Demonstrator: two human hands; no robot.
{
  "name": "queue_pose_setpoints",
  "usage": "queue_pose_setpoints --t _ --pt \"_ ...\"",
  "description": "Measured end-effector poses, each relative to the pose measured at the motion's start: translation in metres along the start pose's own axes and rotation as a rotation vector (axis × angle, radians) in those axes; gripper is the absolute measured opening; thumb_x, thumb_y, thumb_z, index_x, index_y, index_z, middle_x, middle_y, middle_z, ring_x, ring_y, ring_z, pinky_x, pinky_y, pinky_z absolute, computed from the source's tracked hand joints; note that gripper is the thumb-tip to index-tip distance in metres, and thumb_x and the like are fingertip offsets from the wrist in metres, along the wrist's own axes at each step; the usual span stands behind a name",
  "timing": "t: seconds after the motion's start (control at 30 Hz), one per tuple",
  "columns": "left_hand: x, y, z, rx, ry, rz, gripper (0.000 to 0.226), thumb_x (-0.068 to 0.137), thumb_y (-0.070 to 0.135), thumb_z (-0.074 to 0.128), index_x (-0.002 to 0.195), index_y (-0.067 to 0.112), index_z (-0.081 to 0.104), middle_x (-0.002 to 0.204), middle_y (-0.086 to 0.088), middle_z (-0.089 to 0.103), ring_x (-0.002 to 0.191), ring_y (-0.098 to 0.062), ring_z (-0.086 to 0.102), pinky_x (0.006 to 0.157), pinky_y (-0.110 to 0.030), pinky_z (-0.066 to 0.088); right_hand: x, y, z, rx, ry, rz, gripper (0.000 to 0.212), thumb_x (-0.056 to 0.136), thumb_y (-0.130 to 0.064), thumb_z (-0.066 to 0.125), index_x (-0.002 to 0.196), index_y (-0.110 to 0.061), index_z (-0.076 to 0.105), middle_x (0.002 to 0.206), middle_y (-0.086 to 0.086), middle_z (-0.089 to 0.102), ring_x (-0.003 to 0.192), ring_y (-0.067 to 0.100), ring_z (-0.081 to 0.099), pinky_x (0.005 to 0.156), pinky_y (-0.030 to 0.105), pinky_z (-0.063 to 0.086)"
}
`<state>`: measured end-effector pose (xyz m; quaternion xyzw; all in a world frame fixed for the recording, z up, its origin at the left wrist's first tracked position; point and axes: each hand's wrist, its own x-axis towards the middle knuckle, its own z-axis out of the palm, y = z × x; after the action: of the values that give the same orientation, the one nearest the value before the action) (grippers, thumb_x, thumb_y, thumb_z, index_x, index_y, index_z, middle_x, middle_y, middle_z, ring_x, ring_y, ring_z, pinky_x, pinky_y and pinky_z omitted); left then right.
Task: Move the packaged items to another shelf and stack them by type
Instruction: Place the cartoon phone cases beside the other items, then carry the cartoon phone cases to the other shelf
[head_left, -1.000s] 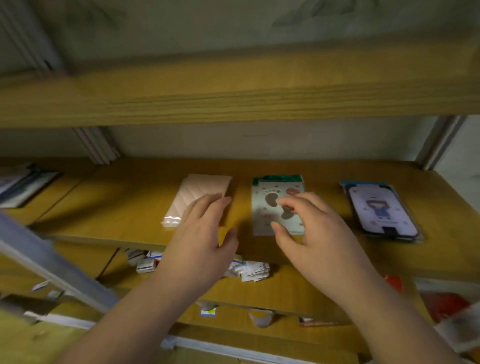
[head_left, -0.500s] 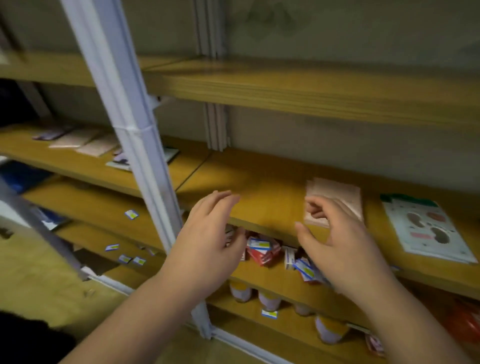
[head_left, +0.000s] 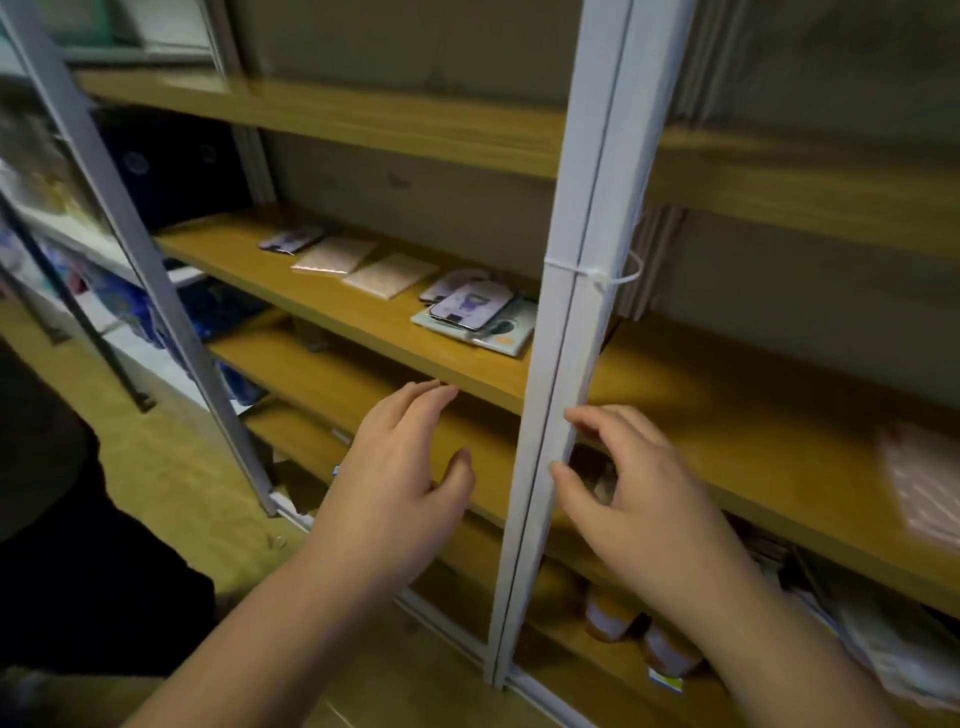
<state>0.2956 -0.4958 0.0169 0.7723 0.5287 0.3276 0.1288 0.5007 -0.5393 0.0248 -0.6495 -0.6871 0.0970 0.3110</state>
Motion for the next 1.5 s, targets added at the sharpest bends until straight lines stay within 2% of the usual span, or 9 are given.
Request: queue_pose_setpoints --t 0.13,0.27,0.37,0.53,0.9,1.03,1.2,1.3,1.5 --pt "0.016 -0.030 -0.005 0.017 -0.017 -0.049 0.065 0.087 0.050 0.047 0.149 0.036 0.036 0.154 0.017 0.037 0.143 -0.001 0.027 0.111 -0.026 0.028 0.032 -0.020 0.035 0.007 -0.021 -0.091 0.050 0.090 -0.053 0.052 0.137 -0.041 0.044 0.127 -0.030 0.044 0.119 -0.009 0.041 0.098 0.019 0.038" --pt "0.046 -0.061 -0.015 0.051 0.016 -0.079 0.063 0.088 0.048 0.050 0.149 0.035 0.037 0.152 0.017 0.039 0.139 0.002 0.028 0.107 -0.023 0.026 0.075 -0.036 0.064 0.022 -0.040 -0.157 0.049 0.091 -0.047 0.056 0.138 -0.035 0.048 0.132 -0.022 0.049 0.122 -0.004 0.043 0.102 0.021 0.039" --pt "0.073 -0.082 -0.025 0.057 0.033 -0.101 0.063 0.088 0.050 0.049 0.148 0.037 0.036 0.149 0.020 0.039 0.134 0.006 0.029 0.109 -0.027 0.032 0.110 -0.043 0.082 0.022 -0.031 -0.177 0.049 0.092 -0.046 0.056 0.139 -0.035 0.048 0.134 -0.021 0.049 0.123 -0.002 0.042 0.097 0.018 0.037" --pt "0.112 -0.114 -0.034 0.086 0.057 -0.140 0.063 0.088 0.051 0.049 0.148 0.038 0.038 0.150 0.020 0.040 0.137 0.002 0.031 0.109 -0.027 0.032 0.168 -0.055 0.107 0.023 -0.035 -0.179 0.051 0.093 -0.048 0.053 0.142 -0.033 0.045 0.137 -0.017 0.050 0.126 0.000 0.041 0.096 0.017 0.030" --pt "0.190 -0.207 -0.040 -0.020 0.027 -0.137 0.058 0.091 0.044 0.054 0.147 0.036 0.040 0.144 0.023 0.040 0.125 0.010 0.030 0.105 -0.025 0.037 0.246 -0.075 0.163 -0.060 -0.048 -0.102 0.054 0.091 -0.049 0.054 0.142 -0.032 0.046 0.139 -0.017 0.047 0.127 0.003 0.041 0.105 0.027 0.036" --pt "0.229 -0.257 -0.044 -0.073 -0.041 -0.112 0.057 0.094 0.042 0.058 0.147 0.036 0.040 0.150 0.019 0.041 0.134 0.000 0.036 0.109 -0.032 0.041 0.280 -0.089 0.193 -0.097 -0.040 -0.054 0.053 0.090 -0.051 0.054 0.139 -0.034 0.047 0.135 -0.019 0.047 0.124 0.002 0.044 0.099 0.022 0.035" --pt "0.280 -0.317 -0.051 -0.075 -0.069 -0.021 0.057 0.092 0.048 0.053 0.147 0.040 0.037 0.149 0.021 0.041 0.132 0.004 0.034 0.102 -0.019 0.030 0.329 -0.115 0.236 -0.121 -0.028 -0.002 0.047 0.090 -0.049 0.056 0.135 -0.035 0.051 0.131 -0.019 0.050 0.119 0.002 0.045 0.092 0.022 0.036" --pt "0.310 -0.350 -0.055 -0.042 -0.088 0.006 0.057 0.092 0.050 0.050 0.146 0.041 0.036 0.149 0.021 0.041 0.135 0.001 0.033 0.099 -0.017 0.025 0.357 -0.128 0.256 -0.131 -0.005 0.036 0.047 0.090 -0.044 0.059 0.135 -0.030 0.053 0.132 -0.012 0.054 0.122 0.009 0.048 0.095 0.022 0.036" --pt "0.388 -0.408 -0.055 -0.039 -0.123 -0.018 0.052 0.095 0.045 0.054 0.142 0.024 0.049 0.141 0.003 0.056 0.128 -0.016 0.050 0.092 -0.023 0.036 0.386 -0.150 0.278 -0.133 -0.011 0.080 0.049 0.092 -0.043 0.058 0.138 -0.029 0.052 0.134 -0.013 0.053 0.123 0.008 0.048 0.099 0.024 0.038"
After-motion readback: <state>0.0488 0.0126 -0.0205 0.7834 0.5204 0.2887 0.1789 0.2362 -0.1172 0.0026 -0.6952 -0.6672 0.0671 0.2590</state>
